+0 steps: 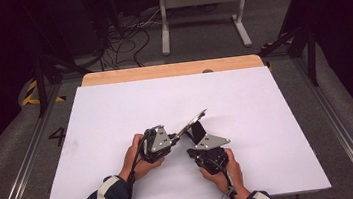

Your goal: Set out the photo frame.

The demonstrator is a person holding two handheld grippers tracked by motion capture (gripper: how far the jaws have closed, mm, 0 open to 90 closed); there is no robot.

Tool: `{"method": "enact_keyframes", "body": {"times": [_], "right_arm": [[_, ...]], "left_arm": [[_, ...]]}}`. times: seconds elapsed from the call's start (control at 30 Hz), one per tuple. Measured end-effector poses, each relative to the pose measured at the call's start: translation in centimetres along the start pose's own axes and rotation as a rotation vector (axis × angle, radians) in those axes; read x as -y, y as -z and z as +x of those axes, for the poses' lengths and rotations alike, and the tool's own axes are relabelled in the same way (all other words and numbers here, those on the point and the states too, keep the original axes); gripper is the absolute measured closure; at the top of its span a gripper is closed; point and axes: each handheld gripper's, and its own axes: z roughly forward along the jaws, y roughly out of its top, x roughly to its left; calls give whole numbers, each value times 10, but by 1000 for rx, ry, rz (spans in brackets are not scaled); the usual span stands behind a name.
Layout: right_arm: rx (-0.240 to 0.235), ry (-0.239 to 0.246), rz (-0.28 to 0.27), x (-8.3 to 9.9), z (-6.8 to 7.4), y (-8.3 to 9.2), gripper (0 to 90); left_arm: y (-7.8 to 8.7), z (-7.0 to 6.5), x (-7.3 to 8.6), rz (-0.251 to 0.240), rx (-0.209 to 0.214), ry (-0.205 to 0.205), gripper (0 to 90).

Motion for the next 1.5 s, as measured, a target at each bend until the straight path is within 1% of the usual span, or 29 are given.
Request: {"method": "enact_keyframes", "body": {"times": [0.07, 0.17, 0.2, 0.3, 0.33, 0.4, 0.47, 0.5, 0.53, 0.57, 0.63, 0.73, 0.83, 0.87, 0.97, 1.07, 1.13, 1.2, 1.3, 1.4, 1.47, 1.5], "right_arm": [[0, 1, 1, 0, -1, 0, 900], [-22, 16, 10, 1, -5, 1, 900], [-26, 19, 10, 1, -5, 1, 900], [-36, 24, 14, 2, -6, 2, 900], [-36, 24, 14, 2, -7, 2, 900], [-38, 22, 16, 2, -7, 3, 900], [-39, 24, 15, 2, -7, 5, 900], [-38, 24, 16, 2, -7, 5, 900], [-34, 27, 18, 2, -7, 6, 900], [-32, 28, 18, 2, -6, 6, 900], [-30, 31, 21, 2, -6, 6, 900], [-24, 36, 24, 2, -7, 6, 900], [-19, 34, 22, 3, -8, 7, 900], [-11, 27, 18, 4, -10, 8, 900], [-8, 23, 21, 4, -12, 8, 900], [-7, 16, 22, 5, -15, 9, 900], [-6, 13, 22, 5, -15, 9, 900], [1, 13, 25, 6, -17, 9, 900], [6, -1, 20, 8, -21, 11, 900], [6, -12, 20, 9, -26, 13, 900], [7, -9, 24, 10, -28, 13, 900], [10, -7, 27, 11, -29, 14, 900]], "left_arm": [[0, -1, 0, 3, 0, 1, 804], [0, -1, -1, 4, 2, -1, 802], [0, -1, 0, 0, 4, 11, 801], [1, 0, 0, -7, 14, 22, 793], [3, 0, 1, -18, 21, 31, 787], [5, 1, 0, -43, 25, 40, 743], [6, 2, 0, -68, 41, 57, 697], [7, 3, 1, -84, 53, 73, 695], [7, 3, 1, -93, 58, 73, 689], [8, 3, 0, -103, 69, 73, 689], [8, 2, -1, -108, 70, 73, 691], [11, 3, 0, -126, 73, 75, 753], [11, 2, -1, -123, 78, 65, 774], [11, 1, -2, -117, 74, 53, 774], [11, -1, -3, -112, 67, 42, 774], [11, -4, -5, -96, 50, 22, 777], [11, -6, -6, -92, 47, 18, 777], [11, -7, -6, -91, 53, 10, 772], [10, -10, -7, -92, 50, 0, 765], [9, -12, -8, -90, 47, 1, 763], [9, -13, -9, -85, 48, 6, 762], [8, -13, -9, -91, 48, 0, 761]]}}
